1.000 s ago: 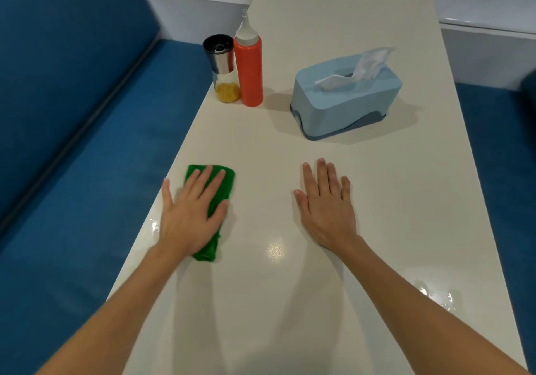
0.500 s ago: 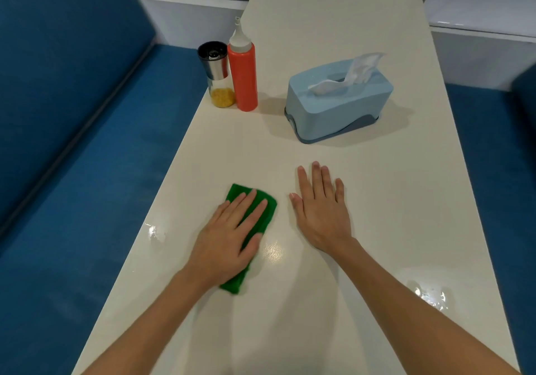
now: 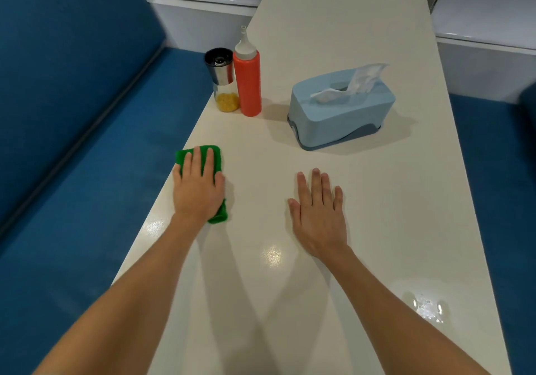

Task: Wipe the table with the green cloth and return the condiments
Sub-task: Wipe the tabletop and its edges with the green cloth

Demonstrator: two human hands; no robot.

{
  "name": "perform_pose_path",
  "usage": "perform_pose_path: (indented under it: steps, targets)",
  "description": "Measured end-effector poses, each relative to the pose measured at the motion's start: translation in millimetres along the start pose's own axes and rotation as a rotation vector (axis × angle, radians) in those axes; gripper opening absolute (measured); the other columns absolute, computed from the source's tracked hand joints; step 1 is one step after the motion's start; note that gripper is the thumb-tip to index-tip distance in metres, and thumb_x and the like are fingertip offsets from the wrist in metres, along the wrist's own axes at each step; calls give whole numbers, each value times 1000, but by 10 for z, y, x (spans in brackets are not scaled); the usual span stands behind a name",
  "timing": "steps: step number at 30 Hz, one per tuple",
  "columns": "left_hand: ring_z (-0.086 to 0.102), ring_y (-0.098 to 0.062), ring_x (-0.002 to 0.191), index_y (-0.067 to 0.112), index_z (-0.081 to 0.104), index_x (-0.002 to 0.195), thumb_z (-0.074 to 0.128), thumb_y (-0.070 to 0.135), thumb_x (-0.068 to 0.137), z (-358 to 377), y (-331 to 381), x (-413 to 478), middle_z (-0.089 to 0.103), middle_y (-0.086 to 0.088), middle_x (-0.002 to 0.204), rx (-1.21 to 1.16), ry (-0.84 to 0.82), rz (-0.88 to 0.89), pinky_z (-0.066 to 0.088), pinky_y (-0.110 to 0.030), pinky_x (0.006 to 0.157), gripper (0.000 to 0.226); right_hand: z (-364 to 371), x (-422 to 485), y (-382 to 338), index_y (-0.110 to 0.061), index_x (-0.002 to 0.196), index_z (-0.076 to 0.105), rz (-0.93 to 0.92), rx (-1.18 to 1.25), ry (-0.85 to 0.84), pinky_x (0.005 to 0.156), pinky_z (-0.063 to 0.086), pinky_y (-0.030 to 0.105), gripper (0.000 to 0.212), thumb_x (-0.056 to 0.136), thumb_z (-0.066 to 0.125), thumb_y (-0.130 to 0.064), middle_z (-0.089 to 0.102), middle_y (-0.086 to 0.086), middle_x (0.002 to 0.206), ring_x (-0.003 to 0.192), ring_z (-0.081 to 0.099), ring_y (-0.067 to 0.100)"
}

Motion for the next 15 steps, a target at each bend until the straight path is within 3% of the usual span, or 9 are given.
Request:
perform_pose_path:
  steps: [3,8,11,15]
  targets:
    - [26,-30,143,14,29,150,14,43,93,48,184,-258,27,-12,156,-27,-7,189,20,-47,114,65,0,-1,20,-19,153,3,-15,11,-5,117,3,49,64,95,-1,-46,2,14,159,147,2,30]
    - [16,-13,147,26,24,152,25,46,99,-65,-474,-726,16,6,160,-3,-105,609,12,-35,118,57,-20,-6,37,-20,153,-3,-41,28,-23,117,-2,47,64,94,-3,-47,-4,12,159,147,-5,28]
    - [12,-11,147,32,15,153,20,52,98,-159,-940,-655,9,12,161,19,-120,500,11,-44,119,58,-7,-7,21,-20,153,0,-30,17,-11,116,-2,47,63,96,0,-46,-2,13,159,147,-3,29]
    - [20,-16,145,29,20,153,16,56,93,-99,-919,-325,14,8,161,-32,-46,250,9,-46,118,65,4,1,7,-18,153,12,-11,0,19,115,4,49,62,97,7,-44,10,16,158,146,8,32]
Point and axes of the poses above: each hand's wrist, its own x-axis towards the middle knuckle, its own z-axis out of the palm, y = z × x, the point moved 2 cm from there along x, towards the middle knuckle
